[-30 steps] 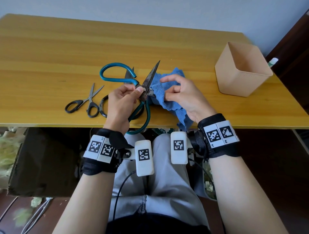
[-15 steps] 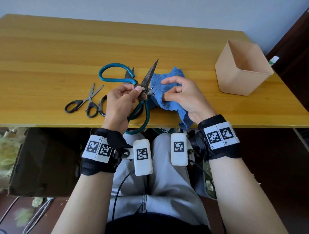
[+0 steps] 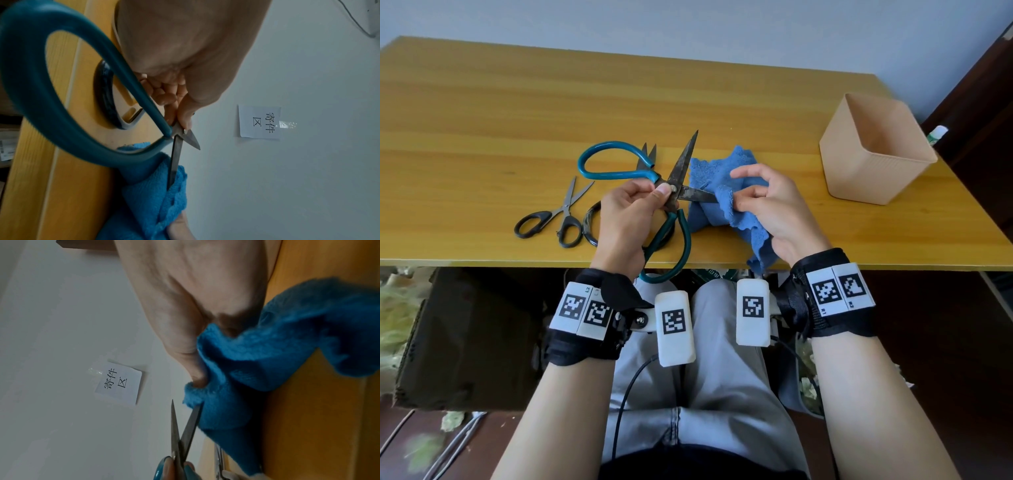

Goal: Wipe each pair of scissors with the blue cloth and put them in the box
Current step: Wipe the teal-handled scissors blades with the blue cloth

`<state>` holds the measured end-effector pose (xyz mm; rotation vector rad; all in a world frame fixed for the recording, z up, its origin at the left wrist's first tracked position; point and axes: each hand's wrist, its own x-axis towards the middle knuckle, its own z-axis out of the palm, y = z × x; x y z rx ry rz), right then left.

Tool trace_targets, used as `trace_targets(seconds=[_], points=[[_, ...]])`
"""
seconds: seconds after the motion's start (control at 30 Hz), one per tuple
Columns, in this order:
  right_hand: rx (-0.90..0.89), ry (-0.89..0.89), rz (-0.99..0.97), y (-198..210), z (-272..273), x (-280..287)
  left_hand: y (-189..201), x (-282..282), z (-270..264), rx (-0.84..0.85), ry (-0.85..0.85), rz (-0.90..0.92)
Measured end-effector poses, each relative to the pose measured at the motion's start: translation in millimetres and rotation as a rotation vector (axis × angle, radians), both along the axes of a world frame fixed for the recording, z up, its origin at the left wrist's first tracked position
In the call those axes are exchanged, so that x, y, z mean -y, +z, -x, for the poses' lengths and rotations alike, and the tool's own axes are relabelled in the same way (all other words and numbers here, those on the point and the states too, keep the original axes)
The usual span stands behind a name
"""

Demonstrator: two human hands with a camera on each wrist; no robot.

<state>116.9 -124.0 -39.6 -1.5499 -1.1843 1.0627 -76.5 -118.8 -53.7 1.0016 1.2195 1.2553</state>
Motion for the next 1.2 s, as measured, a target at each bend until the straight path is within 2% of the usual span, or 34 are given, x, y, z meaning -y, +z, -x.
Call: trace_targets(seconds=[0.13, 0.2, 0.3, 0.47, 0.73, 0.9, 1.2], points=[[-0.079, -0.236, -0.05, -8, -14, -6, 4, -2, 6, 0.018, 0.045, -0.023], [-0.287, -0.267, -0.005, -7, -18, -8, 7, -3, 10, -0.008, 0.053, -0.047], [-0.619, -0.146, 0.062, -1, -13, -7, 6, -4, 9, -0.029, 0.031, -0.049], [-0.857, 0.032, 0.054, -3, -1, -4, -1, -6, 6, -0.018, 0.011, 0.003], [-0.833, 0.166, 0.001, -8, 2, -6, 1, -6, 0, 0.031, 0.024, -0.02], [-0.778, 0.07, -0.026, -11, 12, -13, -1, -8, -3, 0.008, -0.002, -0.008], [-0.534, -0.022, -0.032, -10, 17, -20, 1, -10, -4, -0.052, -0.006, -0.036]])
